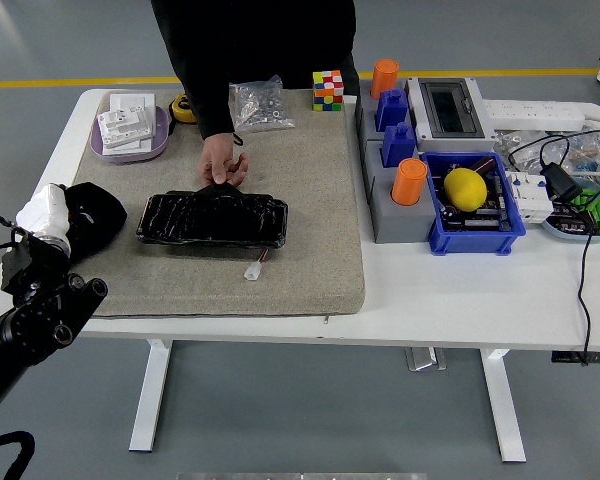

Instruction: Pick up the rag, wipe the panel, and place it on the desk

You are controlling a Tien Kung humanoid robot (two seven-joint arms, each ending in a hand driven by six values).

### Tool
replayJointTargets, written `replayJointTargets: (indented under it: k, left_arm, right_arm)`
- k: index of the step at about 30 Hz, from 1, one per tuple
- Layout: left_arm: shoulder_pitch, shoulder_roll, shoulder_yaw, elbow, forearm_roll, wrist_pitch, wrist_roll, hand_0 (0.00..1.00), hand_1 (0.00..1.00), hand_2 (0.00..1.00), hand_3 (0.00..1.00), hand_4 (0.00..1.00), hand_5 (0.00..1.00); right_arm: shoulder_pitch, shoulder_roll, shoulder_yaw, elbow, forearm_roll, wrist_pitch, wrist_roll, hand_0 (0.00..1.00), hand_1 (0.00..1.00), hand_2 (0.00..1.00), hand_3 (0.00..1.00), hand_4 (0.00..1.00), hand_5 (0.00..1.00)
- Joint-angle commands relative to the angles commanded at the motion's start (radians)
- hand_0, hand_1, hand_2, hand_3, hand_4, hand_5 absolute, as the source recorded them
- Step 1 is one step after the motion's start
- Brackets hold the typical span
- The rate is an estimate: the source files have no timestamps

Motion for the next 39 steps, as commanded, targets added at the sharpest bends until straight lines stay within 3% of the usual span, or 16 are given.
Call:
replayJointTargets:
  k: [1, 6, 7, 12, 13, 31, 32, 37, 38, 39]
  left_arm:
    - [0.000, 0.000, -0.002, -0.001, 0.001, -0.003, 0.001, 0.397, 0.665, 0.805, 0.586, 0.014, 0.002]
    - [-0.001, 0.004, -0.010, -0.011, 0.012, -0.017, -0.003, 0.397, 0.665, 0.805, 0.586, 0.014, 0.002]
    - [-0.002, 0.004, -0.014, -0.011, 0.013, -0.017, -0.002, 0.417, 0.724, 0.819, 0.618, 0.164, 0.007]
    - [0.000, 0.003, -0.026, -0.020, 0.029, -0.019, -0.004, 0.417, 0.724, 0.819, 0.618, 0.164, 0.007]
    - [0.001, 0.003, -0.033, -0.022, 0.036, -0.020, -0.001, 0.427, 0.735, 0.822, 0.630, 0.251, 0.051]
    - [0.014, 0.019, -0.066, -0.060, 0.059, -0.093, 0.037, 0.435, 0.783, 0.839, 0.650, 0.235, 0.101]
    - [0.016, 0.019, -0.068, -0.066, 0.059, -0.101, 0.039, 0.459, 0.825, 0.877, 0.698, 0.354, 0.121]
    - [0.025, 0.024, -0.074, -0.105, 0.056, -0.146, 0.057, 0.459, 0.825, 0.877, 0.698, 0.354, 0.121]
    - [0.027, 0.025, -0.076, -0.115, 0.056, -0.154, 0.062, 0.563, 0.901, 0.927, 0.826, 0.666, 0.125]
    - [0.029, 0.026, -0.079, -0.128, 0.059, -0.167, 0.069, 0.563, 0.901, 0.927, 0.826, 0.666, 0.125]
  right_arm:
    - [0.000, 0.000, 0.000, 0.000, 0.000, 0.000, 0.000, 0.714, 0.514, 0.663, 0.610, 0.998, 0.655]
    - [0.001, -0.002, 0.002, -0.002, -0.001, 0.000, -0.002, 0.714, 0.514, 0.663, 0.610, 0.998, 0.655]
    - [0.001, -0.002, 0.002, -0.001, -0.001, 0.000, -0.002, 0.714, 0.513, 0.662, 0.610, 0.998, 0.654]
    - [0.001, -0.001, 0.003, -0.002, -0.002, 0.001, -0.003, 0.714, 0.513, 0.662, 0.610, 0.998, 0.654]
    - [0.001, -0.001, 0.002, -0.003, -0.002, 0.001, -0.003, 0.713, 0.513, 0.662, 0.608, 0.998, 0.653]
    - [-0.004, -0.002, 0.014, -0.002, -0.023, -0.005, -0.006, 0.715, 0.510, 0.662, 0.607, 0.998, 0.652]
    - [-0.004, -0.002, 0.014, -0.002, -0.025, -0.005, -0.007, 0.716, 0.510, 0.662, 0.607, 0.998, 0.651]
    - [-0.003, -0.002, 0.012, -0.003, -0.027, -0.005, -0.005, 0.716, 0.510, 0.662, 0.607, 0.998, 0.651]
    - [-0.004, -0.002, 0.013, -0.003, -0.028, -0.005, -0.005, 0.715, 0.509, 0.662, 0.607, 0.998, 0.647]
    - [-0.004, -0.001, 0.014, -0.004, -0.030, -0.004, -0.006, 0.715, 0.509, 0.662, 0.607, 0.998, 0.647]
